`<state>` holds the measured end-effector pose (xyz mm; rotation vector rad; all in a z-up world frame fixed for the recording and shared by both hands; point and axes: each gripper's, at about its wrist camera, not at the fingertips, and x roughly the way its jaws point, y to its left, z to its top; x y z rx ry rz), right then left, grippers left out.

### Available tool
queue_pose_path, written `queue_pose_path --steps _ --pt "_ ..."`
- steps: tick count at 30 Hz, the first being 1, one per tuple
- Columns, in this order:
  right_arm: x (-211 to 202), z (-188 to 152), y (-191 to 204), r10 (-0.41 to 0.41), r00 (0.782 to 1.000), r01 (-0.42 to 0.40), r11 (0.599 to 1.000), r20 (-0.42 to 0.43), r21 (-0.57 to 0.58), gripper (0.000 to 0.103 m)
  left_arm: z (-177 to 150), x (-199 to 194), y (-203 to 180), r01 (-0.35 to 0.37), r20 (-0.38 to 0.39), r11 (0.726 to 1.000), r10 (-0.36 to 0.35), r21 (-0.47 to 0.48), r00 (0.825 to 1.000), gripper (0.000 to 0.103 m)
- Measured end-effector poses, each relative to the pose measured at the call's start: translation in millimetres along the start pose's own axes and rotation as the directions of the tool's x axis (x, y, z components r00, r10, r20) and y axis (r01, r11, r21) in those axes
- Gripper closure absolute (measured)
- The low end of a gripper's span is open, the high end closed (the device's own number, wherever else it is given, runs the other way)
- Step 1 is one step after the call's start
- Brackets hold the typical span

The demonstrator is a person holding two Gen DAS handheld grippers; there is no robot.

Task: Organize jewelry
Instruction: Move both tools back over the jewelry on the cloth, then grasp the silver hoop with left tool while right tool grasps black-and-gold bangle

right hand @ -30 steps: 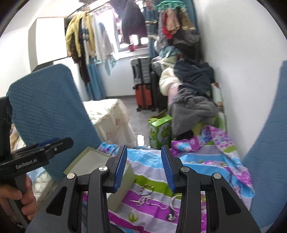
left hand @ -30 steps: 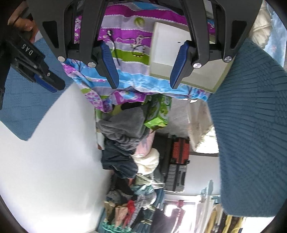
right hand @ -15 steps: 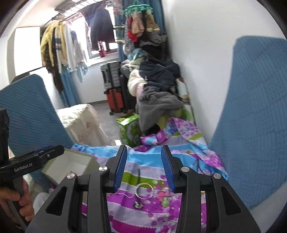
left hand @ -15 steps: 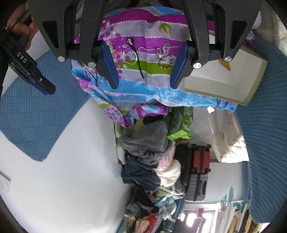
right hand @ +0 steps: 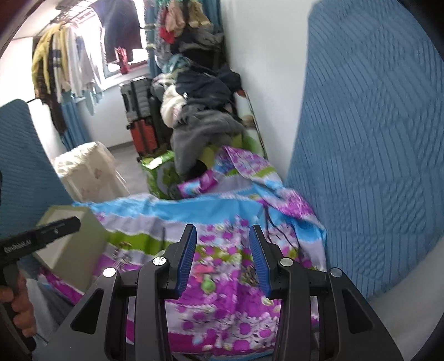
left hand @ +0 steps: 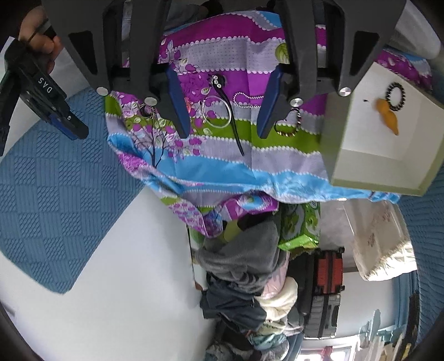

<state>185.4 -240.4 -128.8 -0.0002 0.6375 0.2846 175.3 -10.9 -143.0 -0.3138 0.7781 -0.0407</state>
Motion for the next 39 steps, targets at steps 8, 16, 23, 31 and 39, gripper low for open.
queue_pose_path --steps 8,16,23,31,39 --pt "50.1 -34.1 -31.0 -0.034 0.996 0.038 0.998 -0.087 0.045 0.066 -14.6 47.6 -4.9 0.012 -0.069 1.000 -0.011 0.008 0.998 0.067" --pt "97.7 -53.1 -41.6 -0.029 0.987 0.035 0.999 -0.159 0.034 0.066 -31.6 101.1 3.3 -0.002 -0.180 1.000 -0.001 -0.017 0.984 0.080" --pt "130.4 -64.4 -40.2 -0.020 0.972 0.027 0.999 -0.234 0.026 0.066 -36.5 129.6 6.0 -0.032 -0.221 0.999 0.030 -0.005 0.975 0.082" --pt "153.7 -71.6 -46.6 -0.039 0.958 0.051 0.998 -0.284 0.036 0.068 -41.9 150.1 6.3 -0.055 -0.252 0.998 0.061 0.030 0.966 0.089" --pt "169.9 -78.6 -46.4 -0.061 0.947 0.071 0.997 -0.316 0.021 0.078 -42.2 157.8 5.2 -0.052 -0.255 0.998 0.058 0.030 0.965 0.091"
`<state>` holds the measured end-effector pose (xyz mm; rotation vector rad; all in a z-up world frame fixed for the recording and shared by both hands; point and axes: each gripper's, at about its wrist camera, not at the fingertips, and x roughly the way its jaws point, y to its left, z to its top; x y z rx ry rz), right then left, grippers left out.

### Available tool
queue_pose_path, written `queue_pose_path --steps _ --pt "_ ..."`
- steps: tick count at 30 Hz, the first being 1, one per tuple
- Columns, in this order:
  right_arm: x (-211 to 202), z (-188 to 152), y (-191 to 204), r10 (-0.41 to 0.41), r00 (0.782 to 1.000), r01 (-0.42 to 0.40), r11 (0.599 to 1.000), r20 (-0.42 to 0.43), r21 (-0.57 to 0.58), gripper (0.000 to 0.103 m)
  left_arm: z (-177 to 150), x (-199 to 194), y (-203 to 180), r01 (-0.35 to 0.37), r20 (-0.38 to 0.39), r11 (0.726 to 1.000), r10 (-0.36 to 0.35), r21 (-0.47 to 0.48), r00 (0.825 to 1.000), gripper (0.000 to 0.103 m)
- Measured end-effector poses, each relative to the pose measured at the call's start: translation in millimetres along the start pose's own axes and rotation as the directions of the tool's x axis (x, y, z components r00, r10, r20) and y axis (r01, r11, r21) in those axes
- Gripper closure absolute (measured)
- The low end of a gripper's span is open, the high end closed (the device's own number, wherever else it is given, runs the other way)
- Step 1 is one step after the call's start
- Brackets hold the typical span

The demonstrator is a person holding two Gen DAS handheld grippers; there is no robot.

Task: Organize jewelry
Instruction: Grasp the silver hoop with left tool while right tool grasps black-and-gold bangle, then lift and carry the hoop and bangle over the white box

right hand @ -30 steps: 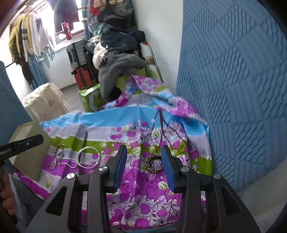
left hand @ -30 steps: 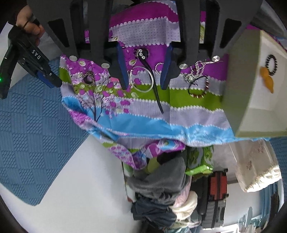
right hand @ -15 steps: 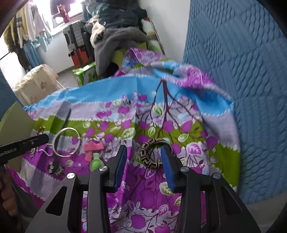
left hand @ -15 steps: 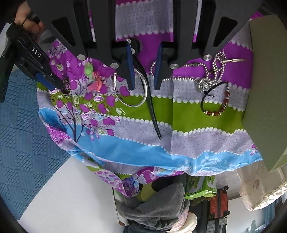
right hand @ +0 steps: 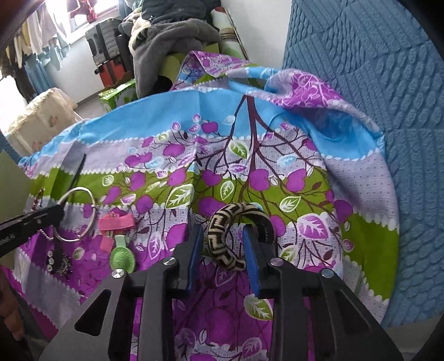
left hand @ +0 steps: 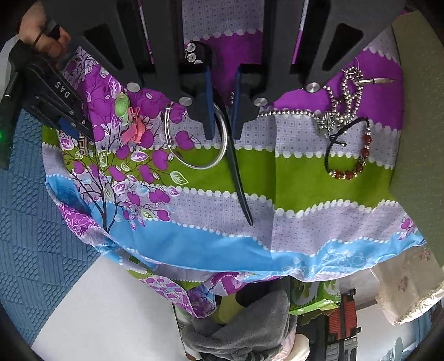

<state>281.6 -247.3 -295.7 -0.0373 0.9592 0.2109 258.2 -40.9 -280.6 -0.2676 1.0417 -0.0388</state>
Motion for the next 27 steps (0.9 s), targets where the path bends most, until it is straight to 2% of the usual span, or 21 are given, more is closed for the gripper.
queue_pose_path --steps 1,3,5,19,27 --pt "0.1 0.5 0.4 -0.009 1.000 0.009 1.000 0.002 -0.007 0.079 0.2 -0.1 0.4 0.001 0.000 1.000 -0.001 -0.003 1.000 0.092" --pt "0.3 1.0 1.0 -0.016 1.000 0.016 1.000 0.008 -0.010 0.092 0.2 -1.3 1.2 0.003 0.002 1.000 -0.003 -0.006 1.000 0.093" --pt "-0.1 1.2 2.0 -0.016 1.000 0.017 1.000 0.004 -0.012 0.095 -0.3 -2.8 1.5 0.005 0.001 1.000 -0.005 -0.007 1.000 0.094" --pt "-23.0 6.0 7.3 0.006 0.999 -0.005 1.000 0.043 -0.005 0.096 -2.2 -26.8 7.0 0.039 0.026 0.999 -0.038 -0.030 0.999 0.095" --pt "-44.3 10.1 12.9 0.033 0.997 -0.034 0.999 0.066 0.005 0.096 -1.7 -49.1 3.6 0.058 0.059 0.998 -0.058 -0.011 0.997 0.095"
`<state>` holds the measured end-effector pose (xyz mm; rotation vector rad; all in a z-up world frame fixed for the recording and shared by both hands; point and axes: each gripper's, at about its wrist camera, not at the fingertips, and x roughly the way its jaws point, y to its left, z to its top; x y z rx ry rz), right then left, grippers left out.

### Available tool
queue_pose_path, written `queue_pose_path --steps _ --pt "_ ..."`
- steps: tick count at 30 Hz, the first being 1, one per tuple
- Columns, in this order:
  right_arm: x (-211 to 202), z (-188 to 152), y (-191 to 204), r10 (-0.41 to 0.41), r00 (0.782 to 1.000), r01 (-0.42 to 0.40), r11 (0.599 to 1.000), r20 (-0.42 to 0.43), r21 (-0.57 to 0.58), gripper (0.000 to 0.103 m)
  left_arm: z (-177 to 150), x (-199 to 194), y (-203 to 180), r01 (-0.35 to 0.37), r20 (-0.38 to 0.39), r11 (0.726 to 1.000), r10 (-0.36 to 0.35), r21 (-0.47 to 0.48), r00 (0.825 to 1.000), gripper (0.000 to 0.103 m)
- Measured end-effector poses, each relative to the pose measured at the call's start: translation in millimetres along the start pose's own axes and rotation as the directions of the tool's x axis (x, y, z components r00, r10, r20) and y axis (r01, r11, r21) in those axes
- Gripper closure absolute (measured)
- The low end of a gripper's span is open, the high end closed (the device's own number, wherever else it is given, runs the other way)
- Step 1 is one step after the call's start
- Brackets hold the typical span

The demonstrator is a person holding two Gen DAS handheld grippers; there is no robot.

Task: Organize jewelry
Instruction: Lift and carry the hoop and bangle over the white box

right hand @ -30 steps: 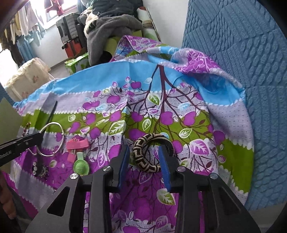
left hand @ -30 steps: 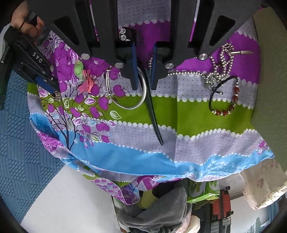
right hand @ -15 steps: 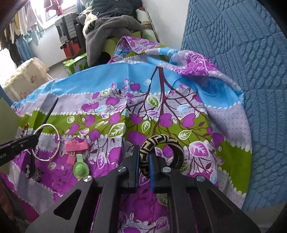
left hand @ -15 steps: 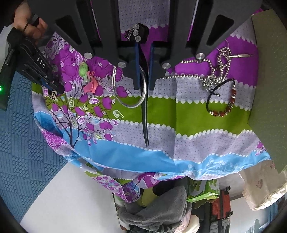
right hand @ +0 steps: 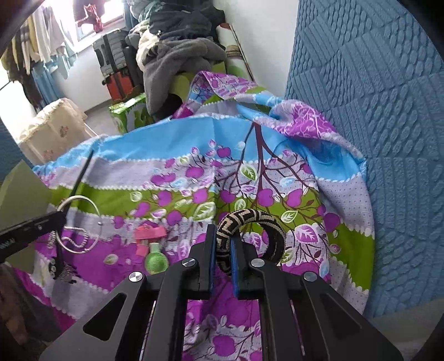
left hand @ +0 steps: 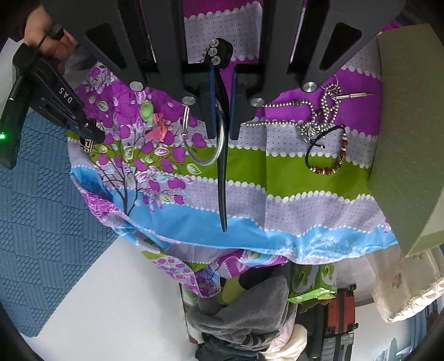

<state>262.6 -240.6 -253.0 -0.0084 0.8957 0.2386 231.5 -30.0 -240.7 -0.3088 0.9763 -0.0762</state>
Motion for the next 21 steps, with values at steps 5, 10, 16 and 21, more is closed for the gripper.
queue_pose_path --steps 5,10,16,21 --pt "-16.2 2.0 10.2 0.006 1.000 -0.006 1.000 0.017 -0.019 0.096 2.6 -16.0 -0.2 0.009 0.016 1.000 -0.009 0.002 1.000 0.095" --pt "-42.0 4.5 19.7 0.015 0.999 -0.014 0.999 0.041 -0.031 0.096 7.9 -42.0 3.6 0.006 0.035 1.000 -0.005 -0.014 0.999 0.095" --pt "-70.6 14.8 30.4 0.037 0.997 -0.035 0.999 0.062 -0.034 0.096 15.0 -76.4 3.8 -0.006 0.060 1.000 0.007 -0.011 0.998 0.095" --pt "-101.8 40.2 41.4 0.059 0.991 -0.053 0.997 0.120 -0.053 0.096 26.3 -104.4 2.4 -0.014 0.091 1.000 0.014 -0.002 0.996 0.095"
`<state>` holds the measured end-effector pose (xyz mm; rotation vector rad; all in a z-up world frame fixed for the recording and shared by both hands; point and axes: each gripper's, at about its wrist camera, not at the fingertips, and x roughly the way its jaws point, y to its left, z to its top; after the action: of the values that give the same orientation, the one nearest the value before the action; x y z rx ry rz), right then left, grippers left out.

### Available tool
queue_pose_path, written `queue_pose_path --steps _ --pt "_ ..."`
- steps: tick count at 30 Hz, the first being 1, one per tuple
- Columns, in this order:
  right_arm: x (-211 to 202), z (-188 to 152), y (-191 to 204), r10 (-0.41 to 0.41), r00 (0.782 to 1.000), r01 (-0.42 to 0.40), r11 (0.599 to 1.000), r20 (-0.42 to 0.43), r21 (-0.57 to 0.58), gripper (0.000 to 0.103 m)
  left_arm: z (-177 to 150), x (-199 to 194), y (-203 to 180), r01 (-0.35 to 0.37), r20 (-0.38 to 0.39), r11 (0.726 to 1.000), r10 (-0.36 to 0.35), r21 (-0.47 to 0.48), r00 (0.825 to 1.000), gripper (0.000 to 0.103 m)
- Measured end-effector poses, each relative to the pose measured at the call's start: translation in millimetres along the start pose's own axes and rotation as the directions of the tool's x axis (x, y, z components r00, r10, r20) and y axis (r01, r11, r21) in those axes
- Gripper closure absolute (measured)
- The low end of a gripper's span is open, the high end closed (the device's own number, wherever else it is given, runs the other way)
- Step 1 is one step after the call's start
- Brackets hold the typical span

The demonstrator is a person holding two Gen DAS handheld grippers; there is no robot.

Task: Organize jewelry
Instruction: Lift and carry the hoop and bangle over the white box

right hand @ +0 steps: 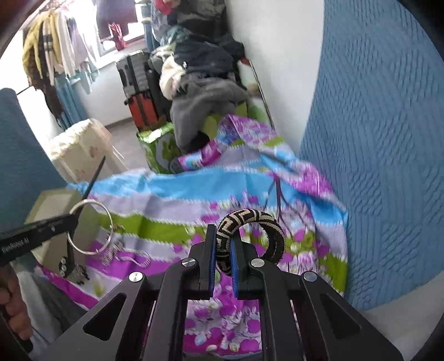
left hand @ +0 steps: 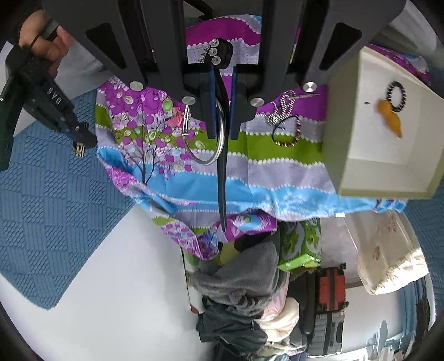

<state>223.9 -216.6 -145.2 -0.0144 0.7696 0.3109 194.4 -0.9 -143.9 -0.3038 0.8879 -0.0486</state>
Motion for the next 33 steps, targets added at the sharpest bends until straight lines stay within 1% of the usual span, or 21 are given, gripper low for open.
queue_pose_path --steps 2,4,9,14,19,23,28,33 --pt "-10.2 14.5 6.7 0.002 1.000 -0.002 1.000 0.025 -0.015 0.096 8.7 -11.0 -0.4 0.006 0.003 1.000 -0.006 0.005 1.000 0.095" --pt "-17.2 27.7 13.3 0.001 0.999 0.000 1.000 0.037 -0.028 0.096 15.3 -21.1 -1.2 -0.006 0.020 1.000 0.006 0.014 1.000 0.095" --pt "-36.1 60.8 34.9 0.033 0.996 -0.028 0.998 0.084 -0.051 0.096 36.7 -47.1 7.6 -0.010 0.059 1.000 0.010 0.005 0.998 0.095" --pt "-47.9 85.2 67.2 0.083 0.990 -0.074 0.994 0.116 -0.084 0.096 52.0 -70.8 22.2 -0.027 0.096 1.000 0.028 -0.006 0.995 0.095" --pt "-54.6 105.1 110.5 0.157 0.979 -0.140 0.982 0.134 -0.127 0.096 61.0 -96.0 51.8 -0.062 0.129 0.997 0.066 -0.036 0.989 0.095" --pt "-53.5 114.9 146.3 0.214 0.968 -0.192 0.968 0.131 -0.161 0.096 61.4 -109.3 80.2 -0.091 0.140 0.993 0.101 -0.073 0.985 0.095" --pt "-45.9 115.6 190.9 0.275 0.955 -0.247 0.946 0.114 -0.210 0.096 56.4 -118.0 122.0 -0.131 0.138 0.982 0.149 -0.134 0.979 0.095" --pt "-23.1 105.8 234.3 0.323 0.944 -0.300 0.921 0.058 -0.247 0.096 46.0 -113.8 159.6 -0.162 0.111 0.969 0.185 -0.189 0.976 0.095"
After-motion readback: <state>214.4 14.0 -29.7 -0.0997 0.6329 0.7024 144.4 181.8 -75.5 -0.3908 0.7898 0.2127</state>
